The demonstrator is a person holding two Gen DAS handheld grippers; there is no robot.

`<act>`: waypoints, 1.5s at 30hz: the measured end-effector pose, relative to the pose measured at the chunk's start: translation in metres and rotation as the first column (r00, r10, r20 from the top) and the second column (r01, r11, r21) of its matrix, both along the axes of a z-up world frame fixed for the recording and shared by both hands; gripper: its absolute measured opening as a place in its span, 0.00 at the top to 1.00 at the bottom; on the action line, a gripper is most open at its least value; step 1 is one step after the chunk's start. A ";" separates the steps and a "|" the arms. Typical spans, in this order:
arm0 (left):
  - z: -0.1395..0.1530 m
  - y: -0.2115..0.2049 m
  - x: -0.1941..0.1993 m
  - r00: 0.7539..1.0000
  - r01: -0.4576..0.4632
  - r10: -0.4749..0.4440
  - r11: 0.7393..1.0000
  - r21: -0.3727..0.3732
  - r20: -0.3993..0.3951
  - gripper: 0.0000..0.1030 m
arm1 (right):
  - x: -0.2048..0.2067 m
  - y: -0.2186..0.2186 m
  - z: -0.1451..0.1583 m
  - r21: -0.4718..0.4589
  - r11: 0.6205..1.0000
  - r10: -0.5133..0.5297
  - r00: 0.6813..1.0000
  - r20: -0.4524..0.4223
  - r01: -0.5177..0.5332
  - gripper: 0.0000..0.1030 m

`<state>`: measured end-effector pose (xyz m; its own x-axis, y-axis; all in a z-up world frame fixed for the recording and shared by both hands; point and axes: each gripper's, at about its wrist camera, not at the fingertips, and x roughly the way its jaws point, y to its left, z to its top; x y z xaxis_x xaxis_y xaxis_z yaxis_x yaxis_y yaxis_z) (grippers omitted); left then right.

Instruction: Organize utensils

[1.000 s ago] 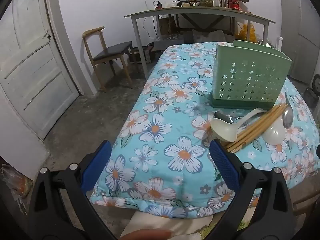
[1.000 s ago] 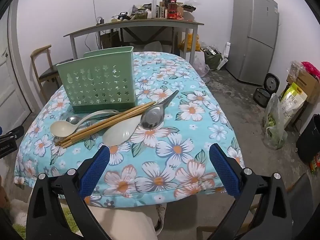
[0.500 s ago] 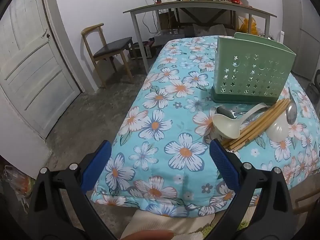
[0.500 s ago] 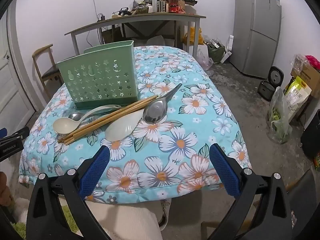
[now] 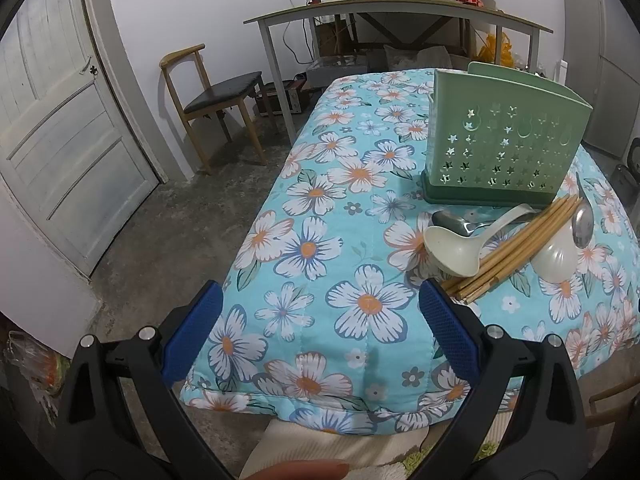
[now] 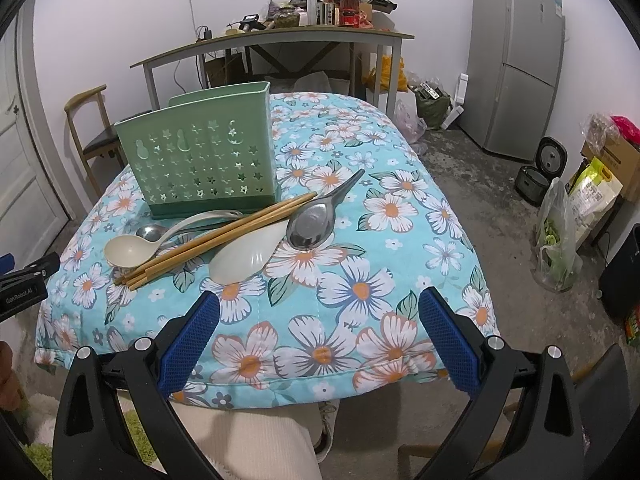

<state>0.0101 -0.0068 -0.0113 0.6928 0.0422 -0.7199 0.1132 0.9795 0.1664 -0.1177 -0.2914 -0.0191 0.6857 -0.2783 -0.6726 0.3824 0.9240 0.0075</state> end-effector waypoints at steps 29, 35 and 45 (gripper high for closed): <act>0.001 -0.004 0.002 1.000 0.009 -0.009 1.000 0.000 -0.003 0.08 | 0.001 0.004 0.005 -0.021 1.000 0.011 1.000 0.007 -0.011 0.06; 0.001 -0.005 0.004 1.000 0.013 -0.013 1.000 0.000 -0.005 0.08 | 0.001 0.004 0.006 -0.022 1.000 0.013 1.000 0.010 -0.013 0.06; 0.000 -0.005 0.004 1.000 0.023 -0.023 1.000 0.009 -0.004 0.08 | 0.006 0.005 0.007 -0.026 0.999 0.020 1.000 0.013 -0.020 0.06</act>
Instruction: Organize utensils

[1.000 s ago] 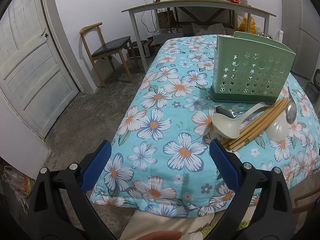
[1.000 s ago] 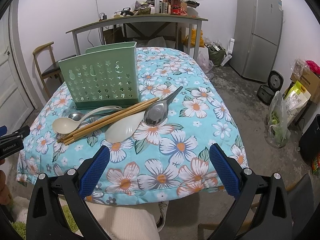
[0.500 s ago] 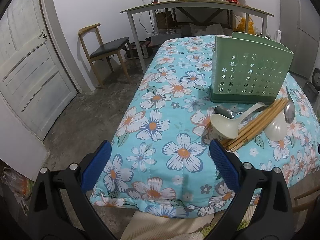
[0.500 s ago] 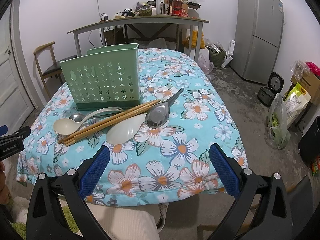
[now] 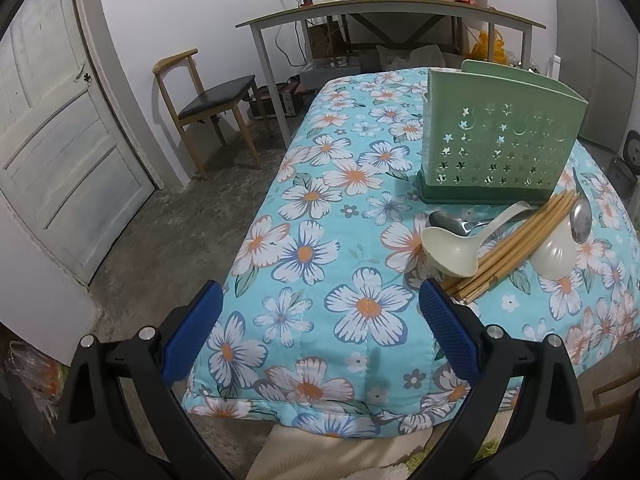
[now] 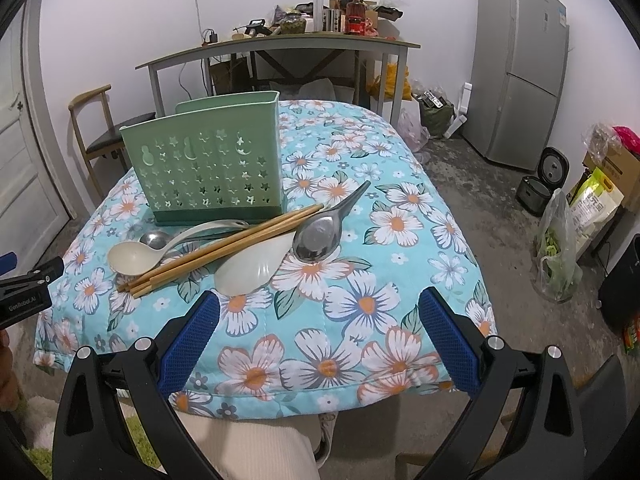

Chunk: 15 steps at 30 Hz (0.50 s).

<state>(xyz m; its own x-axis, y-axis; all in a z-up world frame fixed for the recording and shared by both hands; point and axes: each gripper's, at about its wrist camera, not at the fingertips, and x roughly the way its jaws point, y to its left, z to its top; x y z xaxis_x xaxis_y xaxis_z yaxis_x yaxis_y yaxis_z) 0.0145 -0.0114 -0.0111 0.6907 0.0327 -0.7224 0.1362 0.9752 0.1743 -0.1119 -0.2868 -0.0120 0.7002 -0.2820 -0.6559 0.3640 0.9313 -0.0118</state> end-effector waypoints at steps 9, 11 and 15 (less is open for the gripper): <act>-0.008 0.001 0.022 0.997 0.068 -0.069 0.997 -0.020 -0.027 0.08 | 0.012 0.002 -0.001 -0.010 1.000 0.010 1.000 0.005 -0.010 0.06; -0.014 0.004 0.030 0.994 0.086 -0.091 0.994 -0.068 -0.061 0.08 | 0.016 0.001 -0.004 -0.003 1.000 0.014 1.000 -0.001 -0.014 0.06; -0.024 0.007 0.043 0.983 0.145 -0.162 0.973 -0.178 -0.085 0.08 | 0.027 0.001 -0.012 0.011 1.000 0.029 0.999 -0.020 -0.029 0.06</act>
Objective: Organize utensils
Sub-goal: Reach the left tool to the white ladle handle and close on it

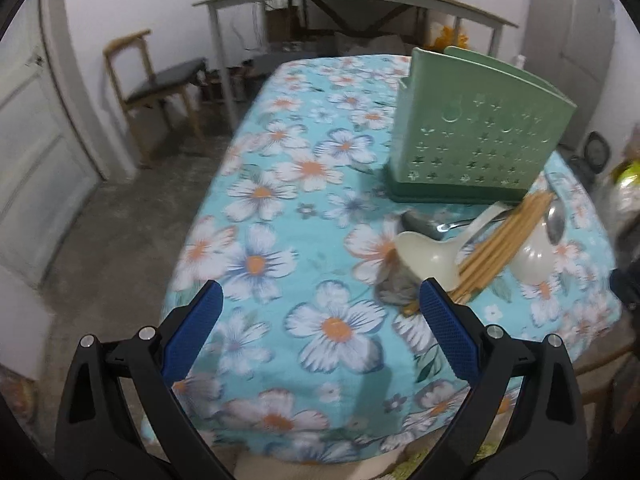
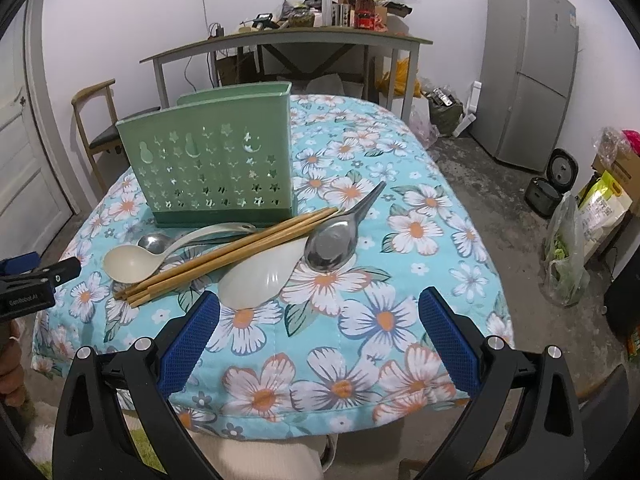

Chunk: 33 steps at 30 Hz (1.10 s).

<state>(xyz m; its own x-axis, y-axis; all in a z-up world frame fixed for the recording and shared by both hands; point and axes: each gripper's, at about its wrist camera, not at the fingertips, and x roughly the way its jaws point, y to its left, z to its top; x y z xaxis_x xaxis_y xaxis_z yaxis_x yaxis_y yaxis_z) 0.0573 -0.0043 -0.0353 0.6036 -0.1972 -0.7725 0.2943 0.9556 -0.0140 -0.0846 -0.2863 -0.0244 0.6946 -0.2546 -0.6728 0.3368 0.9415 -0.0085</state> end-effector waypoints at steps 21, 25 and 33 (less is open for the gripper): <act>-0.061 -0.014 0.059 0.991 0.091 -0.093 0.995 -0.031 -0.099 0.08 | 0.057 -0.005 -0.061 0.078 0.994 0.086 0.985 -0.148 -0.075 0.06; -0.064 -0.016 0.060 0.990 0.092 -0.093 0.996 -0.012 -0.105 0.08 | 0.061 -0.005 -0.066 0.080 0.993 0.101 0.984 -0.147 -0.090 0.06; -0.065 -0.017 0.058 0.991 0.096 -0.096 0.995 -0.009 -0.088 0.08 | 0.060 -0.005 -0.071 0.095 0.990 0.117 0.984 -0.130 -0.105 0.06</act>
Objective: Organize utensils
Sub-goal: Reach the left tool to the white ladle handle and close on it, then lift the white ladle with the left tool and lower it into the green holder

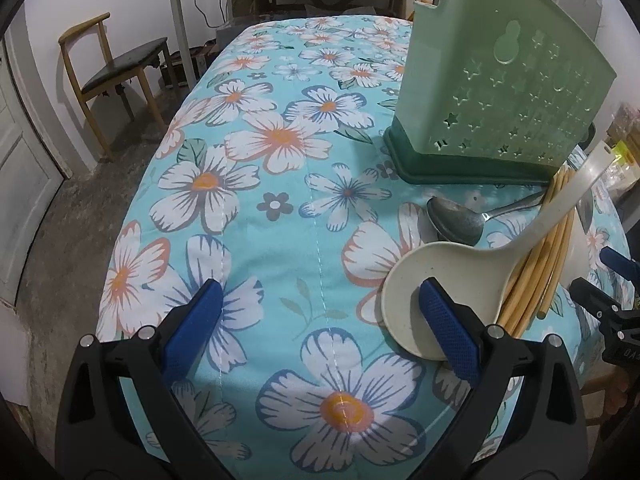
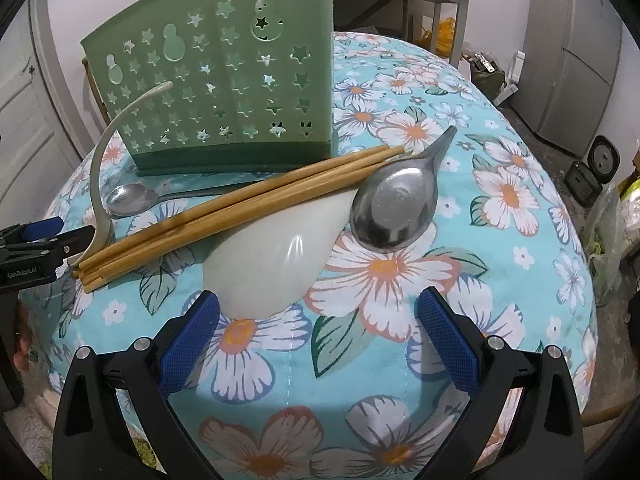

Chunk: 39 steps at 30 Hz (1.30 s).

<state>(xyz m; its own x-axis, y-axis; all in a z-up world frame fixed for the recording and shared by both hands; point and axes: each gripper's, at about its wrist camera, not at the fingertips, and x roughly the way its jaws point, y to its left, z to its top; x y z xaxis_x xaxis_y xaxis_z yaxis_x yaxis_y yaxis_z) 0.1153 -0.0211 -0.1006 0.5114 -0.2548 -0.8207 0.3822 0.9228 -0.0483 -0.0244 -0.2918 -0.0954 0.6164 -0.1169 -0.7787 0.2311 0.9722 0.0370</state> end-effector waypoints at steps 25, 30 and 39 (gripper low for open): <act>0.006 0.018 -0.004 0.972 -0.002 -0.091 0.921 -0.391 -0.218 0.59 | -0.007 -0.007 -0.002 0.034 0.999 0.024 0.998 0.051 -0.025 0.06; 0.004 0.013 -0.004 0.971 -0.003 -0.094 0.915 -0.403 -0.220 0.80 | -0.007 -0.004 -0.002 0.018 0.999 0.026 0.998 0.065 -0.027 0.06; 0.035 0.025 -0.008 0.992 0.033 -0.083 0.904 -0.426 -0.098 0.95 | -0.012 -0.011 0.015 0.048 0.998 0.029 0.995 0.097 -0.033 0.14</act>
